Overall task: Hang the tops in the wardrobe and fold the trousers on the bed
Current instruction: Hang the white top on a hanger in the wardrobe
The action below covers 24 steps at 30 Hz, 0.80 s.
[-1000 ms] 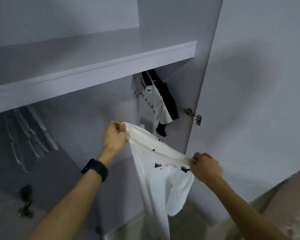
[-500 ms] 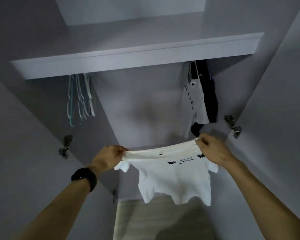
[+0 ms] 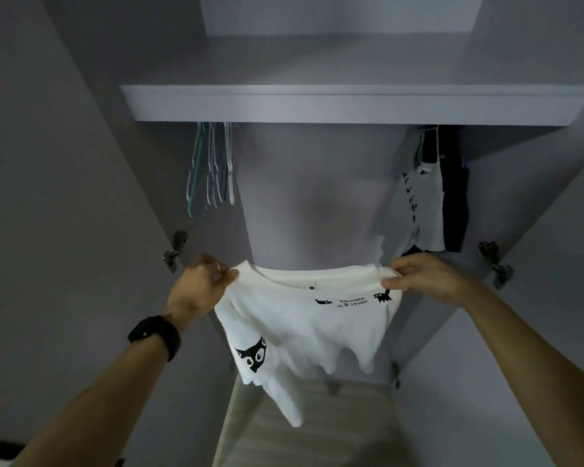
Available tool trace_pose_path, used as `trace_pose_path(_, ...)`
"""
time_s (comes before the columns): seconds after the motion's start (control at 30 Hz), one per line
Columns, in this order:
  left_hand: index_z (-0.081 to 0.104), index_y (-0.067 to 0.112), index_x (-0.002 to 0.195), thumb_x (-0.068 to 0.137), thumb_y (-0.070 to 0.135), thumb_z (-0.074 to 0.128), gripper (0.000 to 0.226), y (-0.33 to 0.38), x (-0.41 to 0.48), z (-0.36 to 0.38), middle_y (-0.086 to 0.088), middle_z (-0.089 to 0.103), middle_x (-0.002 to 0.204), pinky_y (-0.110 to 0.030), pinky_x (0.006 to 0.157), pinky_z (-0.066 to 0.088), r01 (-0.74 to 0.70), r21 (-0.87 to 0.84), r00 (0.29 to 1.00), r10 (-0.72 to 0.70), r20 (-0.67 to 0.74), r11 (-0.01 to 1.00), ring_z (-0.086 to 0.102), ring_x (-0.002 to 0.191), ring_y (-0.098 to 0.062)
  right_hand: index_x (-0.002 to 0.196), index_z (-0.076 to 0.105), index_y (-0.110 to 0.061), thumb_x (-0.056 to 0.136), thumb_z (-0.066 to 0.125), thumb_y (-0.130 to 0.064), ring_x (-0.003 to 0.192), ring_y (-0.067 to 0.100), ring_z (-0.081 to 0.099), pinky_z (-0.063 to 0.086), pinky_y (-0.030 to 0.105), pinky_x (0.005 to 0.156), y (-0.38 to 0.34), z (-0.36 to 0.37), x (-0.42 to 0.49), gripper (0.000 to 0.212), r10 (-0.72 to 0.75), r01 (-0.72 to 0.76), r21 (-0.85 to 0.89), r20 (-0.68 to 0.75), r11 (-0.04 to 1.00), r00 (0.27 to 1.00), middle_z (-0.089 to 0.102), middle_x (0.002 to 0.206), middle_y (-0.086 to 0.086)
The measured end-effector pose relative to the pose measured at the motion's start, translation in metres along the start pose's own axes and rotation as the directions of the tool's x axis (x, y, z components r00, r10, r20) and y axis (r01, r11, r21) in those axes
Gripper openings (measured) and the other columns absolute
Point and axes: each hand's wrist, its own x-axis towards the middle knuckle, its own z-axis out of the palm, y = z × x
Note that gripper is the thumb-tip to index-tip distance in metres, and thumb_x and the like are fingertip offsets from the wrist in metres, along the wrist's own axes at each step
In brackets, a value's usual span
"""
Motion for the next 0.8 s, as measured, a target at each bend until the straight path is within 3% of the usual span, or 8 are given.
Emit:
trace_pose_path(0.1,0.065,0.015,0.083,0.097,0.056,0.043,0.049,-0.011,-0.011,-0.006,-0.004,0.065,0.077,-0.036,0.068,0.046,-0.067,-0.086,0.989,0.055,-0.138,0.994,0.062,0.076,-0.032,0.091,0.078,-0.008,0.085,0.077,-0.005,0.08,0.01,0.07,0.052,0.017,0.074,-0.003,0.011,0.0,0.006,-0.063,0.061,-0.02,-0.161,0.998,0.985,0.078,0.089,0.007)
trace_pose_path(0.23,0.052,0.018,0.069,0.104,0.041,0.046,0.042,-0.014,-0.011,-0.018,0.003,0.051,0.058,-0.031,0.055,0.034,-0.062,-0.202,0.976,0.017,-0.217,0.978,0.05,0.06,-0.023,0.067,0.073,-0.027,0.086,0.08,-0.019,0.057,-0.004,0.053,0.041,0.012,0.06,-0.009,0.03,0.01,0.022,-0.227,0.17,-0.164,-0.451,0.972,0.863,0.064,0.061,-0.016)
trace_pose_path(0.3,0.045,0.019,0.064,0.105,0.035,0.049,0.044,-0.013,-0.009,-0.027,0.004,0.046,0.056,-0.028,0.053,0.033,-0.026,-0.27,0.986,-0.019,-0.166,0.963,0.047,0.058,-0.023,0.063,0.067,-0.029,0.084,0.082,-0.026,0.055,-0.002,0.048,0.037,0.016,0.06,-0.013,0.04,0.016,0.026,-0.231,0.094,-0.314,-0.433,0.945,0.871,0.056,0.055,-0.016)
trace_pose_path(0.4,0.055,0.015,0.069,0.103,0.036,0.054,0.04,-0.008,-0.011,-0.032,0.0,0.054,0.062,-0.028,0.058,0.038,-0.009,-0.335,0.996,-0.023,-0.09,0.942,0.051,0.064,-0.023,0.072,0.069,-0.031,0.085,0.08,-0.031,0.069,0.009,0.057,0.045,0.022,0.071,-0.021,0.054,0.018,0.016,-0.217,0.091,-0.312,-0.397,0.946,0.892,0.066,0.069,-0.008)
trace_pose_path(0.5,0.074,0.024,0.09,0.099,0.043,0.061,0.024,0.007,-0.016,-0.032,0.006,0.074,0.09,-0.026,0.078,0.049,-0.016,-0.516,0.996,-0.029,-0.079,0.856,0.065,0.085,-0.011,0.074,0.069,-0.049,0.088,0.077,-0.03,0.067,0.002,0.056,0.044,0.012,0.068,-0.04,0.073,0.022,0.024,-0.288,0.192,-0.292,-0.334,0.937,0.897,0.066,0.071,-0.012)
trace_pose_path(0.6,0.077,0.032,0.096,0.097,0.043,0.064,0.017,0.026,-0.02,-0.03,0.012,0.076,0.098,-0.027,0.092,0.05,-0.075,-0.57,0.995,0.025,-0.094,0.818,0.068,0.099,-0.01,0.079,0.071,-0.037,0.089,0.074,-0.037,0.065,0.004,0.055,0.047,0.027,0.071,-0.063,0.097,0.026,0.011,-0.336,0.265,-0.293,-0.224,0.919,0.915,0.064,0.07,-0.012)
trace_pose_path(0.73,0.074,0.041,0.091,0.098,0.04,0.064,0.012,0.051,-0.024,-0.03,0.018,0.074,0.09,-0.019,0.087,0.05,-0.129,-0.578,0.989,0.063,-0.133,0.806,0.068,0.093,-0.003,0.093,0.073,-0.025,0.095,0.067,-0.032,0.079,0.026,0.062,0.053,0.04,0.08,-0.095,0.115,0.03,0.01,-0.427,0.397,-0.257,-0.068,0.881,0.902,0.07,0.088,0.005)
trace_pose_path(0.8,0.071,0.04,0.087,0.099,0.038,0.061,0.016,0.064,-0.026,-0.029,0.014,0.073,0.086,-0.02,0.079,0.049,-0.141,-0.572,0.987,0.072,-0.142,0.808,0.064,0.081,-0.002,0.098,0.075,-0.027,0.097,0.066,-0.025,0.084,0.018,0.064,0.052,0.036,0.084,-0.105,0.117,0.034,0.009,-0.473,0.465,-0.243,0.027,0.852,0.881,0.073,0.095,0.0)
